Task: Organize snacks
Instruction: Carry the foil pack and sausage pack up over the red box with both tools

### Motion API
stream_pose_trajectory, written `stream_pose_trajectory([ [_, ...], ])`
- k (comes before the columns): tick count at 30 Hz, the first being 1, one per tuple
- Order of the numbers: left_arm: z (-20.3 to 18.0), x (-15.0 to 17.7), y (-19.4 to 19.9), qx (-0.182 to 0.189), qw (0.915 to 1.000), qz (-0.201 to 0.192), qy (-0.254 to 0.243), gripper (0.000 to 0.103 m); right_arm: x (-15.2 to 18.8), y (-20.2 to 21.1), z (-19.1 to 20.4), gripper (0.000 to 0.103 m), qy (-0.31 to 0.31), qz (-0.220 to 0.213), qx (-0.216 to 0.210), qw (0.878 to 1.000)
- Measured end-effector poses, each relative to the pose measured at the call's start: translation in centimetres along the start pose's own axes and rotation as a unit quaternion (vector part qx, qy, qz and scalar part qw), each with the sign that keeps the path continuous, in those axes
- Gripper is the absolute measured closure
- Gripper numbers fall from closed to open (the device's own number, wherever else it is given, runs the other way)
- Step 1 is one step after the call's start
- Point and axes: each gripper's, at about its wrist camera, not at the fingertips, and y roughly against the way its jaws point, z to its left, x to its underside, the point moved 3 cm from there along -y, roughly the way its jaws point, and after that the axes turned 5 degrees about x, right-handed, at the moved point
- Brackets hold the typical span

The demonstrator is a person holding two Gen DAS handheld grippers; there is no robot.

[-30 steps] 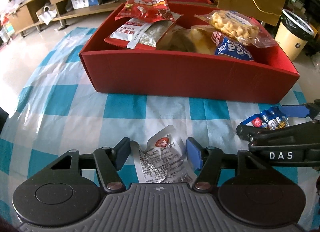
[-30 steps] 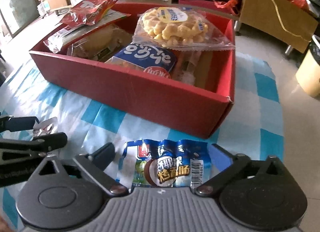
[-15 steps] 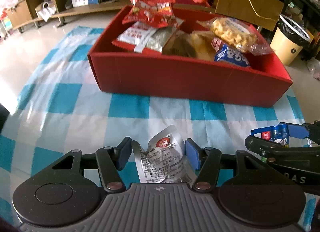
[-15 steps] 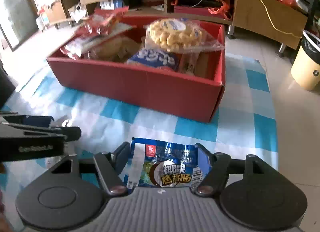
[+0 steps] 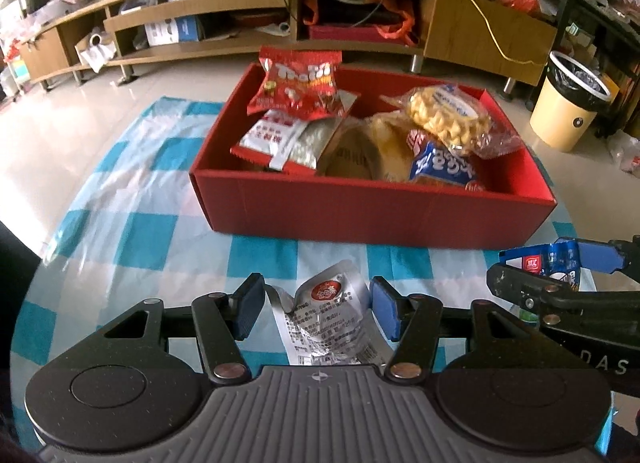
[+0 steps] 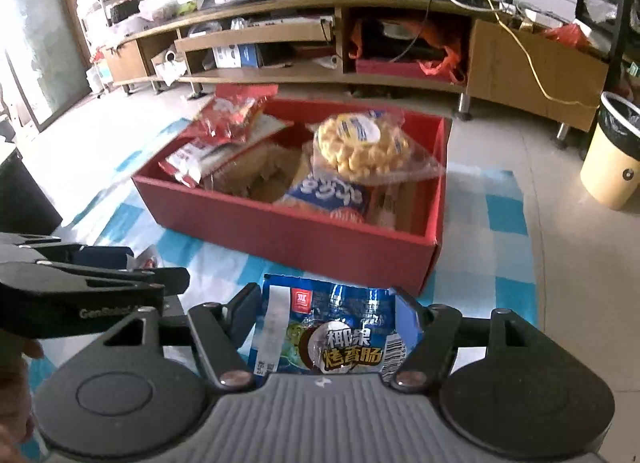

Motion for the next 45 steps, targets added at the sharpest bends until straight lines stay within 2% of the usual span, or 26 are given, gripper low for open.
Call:
stream_pose_trajectory([
  [14, 0.0, -4.5, 1.8, -0.001, 0.9987, -0.05, -0.007, 0.039, -3.9, 1.5, -0.1, 0.038, -0.011, -0.047, -0.008, 0.999],
  [29, -0.4, -6.3, 3.1, 0.001, 0.997, -0.076, -0.016, 0.039, -6.0, 2.7, 0.2, 0.038, -0.013, -0.073, -0.013, 0.997],
  [45, -0.6, -11.2, 5.1, -0.014, 0.9905, -0.133, -0.031, 0.039, -10.9, 4.2, -0.2, 0.038, -0.009, -0.115, -0.007, 0.993],
])
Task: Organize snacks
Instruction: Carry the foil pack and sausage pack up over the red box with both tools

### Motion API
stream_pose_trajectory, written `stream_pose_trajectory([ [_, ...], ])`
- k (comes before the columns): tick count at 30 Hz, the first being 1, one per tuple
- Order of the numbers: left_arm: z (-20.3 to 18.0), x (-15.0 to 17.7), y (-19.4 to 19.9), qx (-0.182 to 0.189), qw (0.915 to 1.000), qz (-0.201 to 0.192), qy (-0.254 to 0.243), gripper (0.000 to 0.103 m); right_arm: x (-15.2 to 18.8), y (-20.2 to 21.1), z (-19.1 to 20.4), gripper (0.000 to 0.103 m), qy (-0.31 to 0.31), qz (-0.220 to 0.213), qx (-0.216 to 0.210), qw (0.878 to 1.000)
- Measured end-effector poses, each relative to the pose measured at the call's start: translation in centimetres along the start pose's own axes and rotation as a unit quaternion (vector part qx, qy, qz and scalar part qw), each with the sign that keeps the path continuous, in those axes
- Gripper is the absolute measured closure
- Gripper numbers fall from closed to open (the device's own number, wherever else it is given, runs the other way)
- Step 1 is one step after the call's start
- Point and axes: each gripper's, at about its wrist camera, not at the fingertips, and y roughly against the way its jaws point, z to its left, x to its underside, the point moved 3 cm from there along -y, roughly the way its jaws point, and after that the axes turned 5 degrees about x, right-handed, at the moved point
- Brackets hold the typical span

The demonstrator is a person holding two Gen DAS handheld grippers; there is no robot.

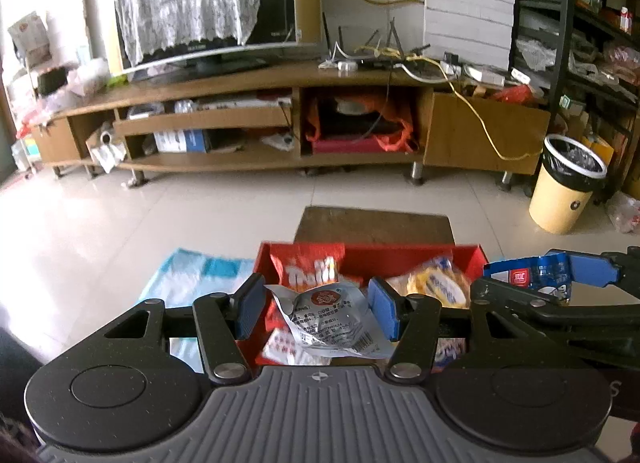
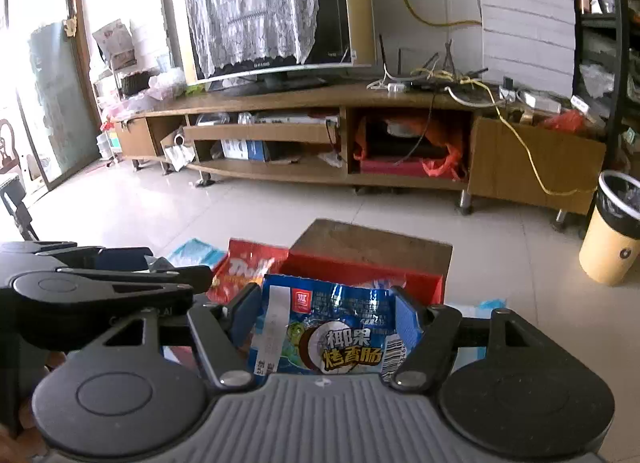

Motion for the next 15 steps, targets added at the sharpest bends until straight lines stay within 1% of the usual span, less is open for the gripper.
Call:
stream_pose_trajectory([
  [9, -0.2, -2.4, -0.6, -0.013, 0.9996, -0.023, -0.013, 0.039, -2.4, -0.7, 0.0, 0.038, 0.003, -0.016, 0.005, 1.0],
  [15, -0.2, -3.8, -2.2, -0.022, 0.9992, -0.028, -0.018, 0.039, -3.8, -2.2, -0.5, 0.038, -0.003, -0.019, 0.005, 1.0],
])
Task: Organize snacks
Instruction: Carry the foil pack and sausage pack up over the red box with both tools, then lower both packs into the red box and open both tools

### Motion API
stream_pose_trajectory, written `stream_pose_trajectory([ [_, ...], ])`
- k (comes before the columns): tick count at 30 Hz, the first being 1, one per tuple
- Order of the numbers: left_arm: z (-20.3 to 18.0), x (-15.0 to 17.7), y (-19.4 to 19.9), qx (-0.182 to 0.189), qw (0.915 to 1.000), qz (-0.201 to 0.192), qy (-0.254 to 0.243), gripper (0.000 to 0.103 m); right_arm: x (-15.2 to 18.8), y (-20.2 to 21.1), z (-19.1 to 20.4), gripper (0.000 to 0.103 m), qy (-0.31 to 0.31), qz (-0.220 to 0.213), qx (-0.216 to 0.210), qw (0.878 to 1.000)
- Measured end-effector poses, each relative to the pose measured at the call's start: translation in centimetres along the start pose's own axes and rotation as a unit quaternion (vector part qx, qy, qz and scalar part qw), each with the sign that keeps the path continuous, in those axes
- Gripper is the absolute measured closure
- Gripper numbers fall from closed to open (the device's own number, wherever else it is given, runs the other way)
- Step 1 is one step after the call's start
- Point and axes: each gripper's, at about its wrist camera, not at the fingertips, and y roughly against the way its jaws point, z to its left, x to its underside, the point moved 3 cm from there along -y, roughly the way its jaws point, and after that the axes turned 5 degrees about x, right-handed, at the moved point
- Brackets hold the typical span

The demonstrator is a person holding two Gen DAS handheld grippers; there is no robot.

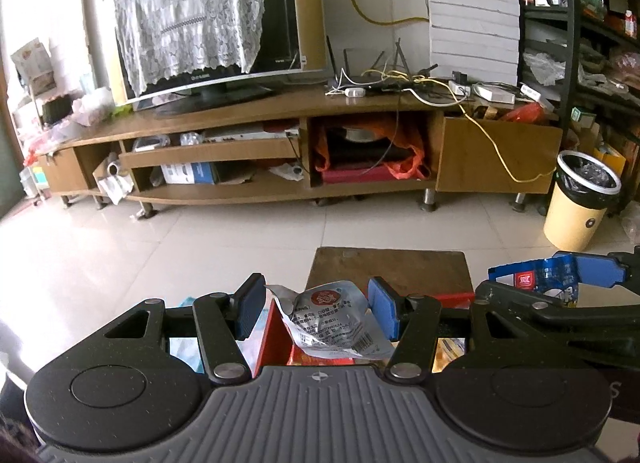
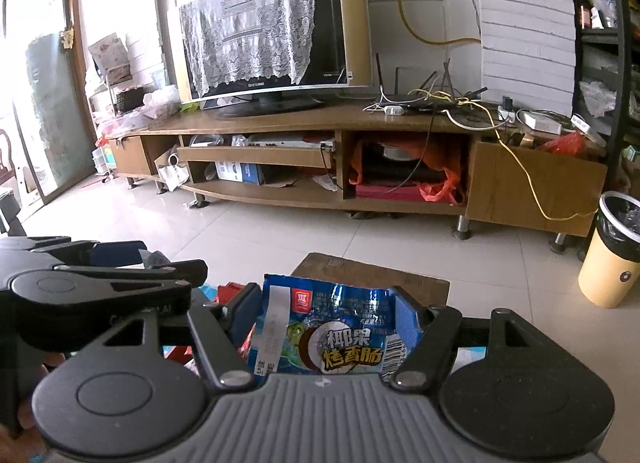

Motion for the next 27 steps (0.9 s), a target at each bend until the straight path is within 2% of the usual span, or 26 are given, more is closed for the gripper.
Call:
stream_pose_trajectory([
  [17, -0.4, -0.2, -4.8, -0.004, 0.9996, 0.025, -0.014, 0.039, -0.5, -5.7, -1.7, 0.038, -0.017, 0.033, 0.004, 0.999],
  [27, -1.1, 0.7, -7.3, 0.002, 0.9984, 0.052, -0.023, 0.039, 1.1, -8.3, -3.1, 0.038, -0.035, 0.071, 0.005, 0.997],
])
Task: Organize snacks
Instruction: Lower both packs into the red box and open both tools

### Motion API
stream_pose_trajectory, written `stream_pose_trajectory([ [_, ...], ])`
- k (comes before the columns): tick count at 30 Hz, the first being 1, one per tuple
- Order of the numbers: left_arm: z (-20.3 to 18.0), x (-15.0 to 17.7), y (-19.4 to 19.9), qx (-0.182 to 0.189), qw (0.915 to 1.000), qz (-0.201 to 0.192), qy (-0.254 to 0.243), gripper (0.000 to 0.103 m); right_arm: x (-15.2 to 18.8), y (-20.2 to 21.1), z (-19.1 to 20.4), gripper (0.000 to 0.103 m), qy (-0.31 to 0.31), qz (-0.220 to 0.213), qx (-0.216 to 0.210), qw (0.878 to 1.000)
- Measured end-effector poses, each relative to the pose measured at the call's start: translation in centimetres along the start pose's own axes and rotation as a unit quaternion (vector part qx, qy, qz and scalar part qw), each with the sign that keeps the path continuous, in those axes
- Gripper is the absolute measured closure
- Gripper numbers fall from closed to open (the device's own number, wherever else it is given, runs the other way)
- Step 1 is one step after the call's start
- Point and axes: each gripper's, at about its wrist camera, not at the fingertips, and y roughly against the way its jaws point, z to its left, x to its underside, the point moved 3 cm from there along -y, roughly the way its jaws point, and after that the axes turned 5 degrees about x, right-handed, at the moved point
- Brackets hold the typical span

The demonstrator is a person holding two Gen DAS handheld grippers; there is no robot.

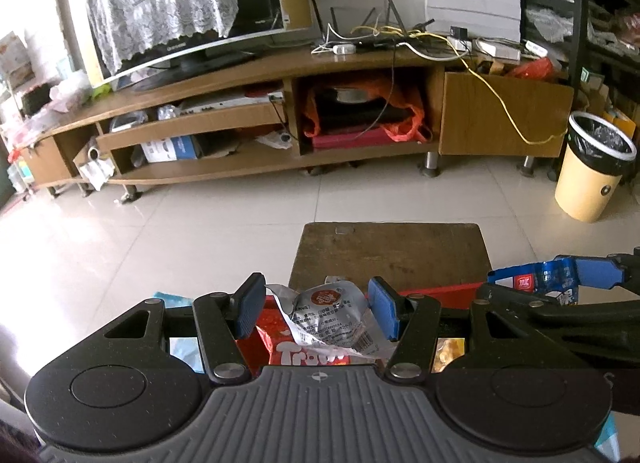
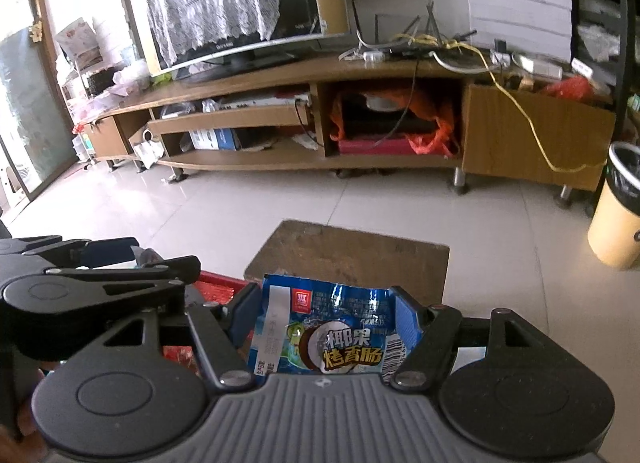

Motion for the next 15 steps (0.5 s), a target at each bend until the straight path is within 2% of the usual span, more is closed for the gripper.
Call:
stream_pose_trajectory([
  [4, -0.3, 0.2, -0.8, 0.005, 0.9999, 0.01, -0.006, 0.039, 0.5, -1.0, -0.7, 0.038, -0.009, 0.013, 0.001, 1.0],
  [6, -0.3, 0.6, -1.5, 0.022, 0.9994, 0.028, 0.0, 0.057, 0.8, -1.6, -0.8, 0.038, -0.01, 0.023, 0.004, 1.0],
  [7, -0.4, 1.0, -2.0, 0.037, 0.9983, 0.044, 0.008, 0.072, 1.0, -1.8, -0.8, 0.038, -0.008, 0.027, 0.002, 1.0],
  [9, -0.3, 1.6, -2.6, 0.037, 0.9976, 0.057, 0.014, 0.072, 1.5, -2.4, -0.5, 0.038, -0.003, 0.035, 0.005, 0.999],
  [11, -0.2, 2.4, -3.1, 0.038, 0.997, 0.067, 0.007, 0.061, 2.1, -2.9, -0.5, 0.038, 0.002, 0.044, 0.006, 0.999],
  [15, 0.8, 3.6, -4.2, 0.051, 0.9942, 0.09, 0.028, 0.058, 3.1, -3.7, -0.6, 0.038, 0.005, 0.057, 0.001, 0.998],
])
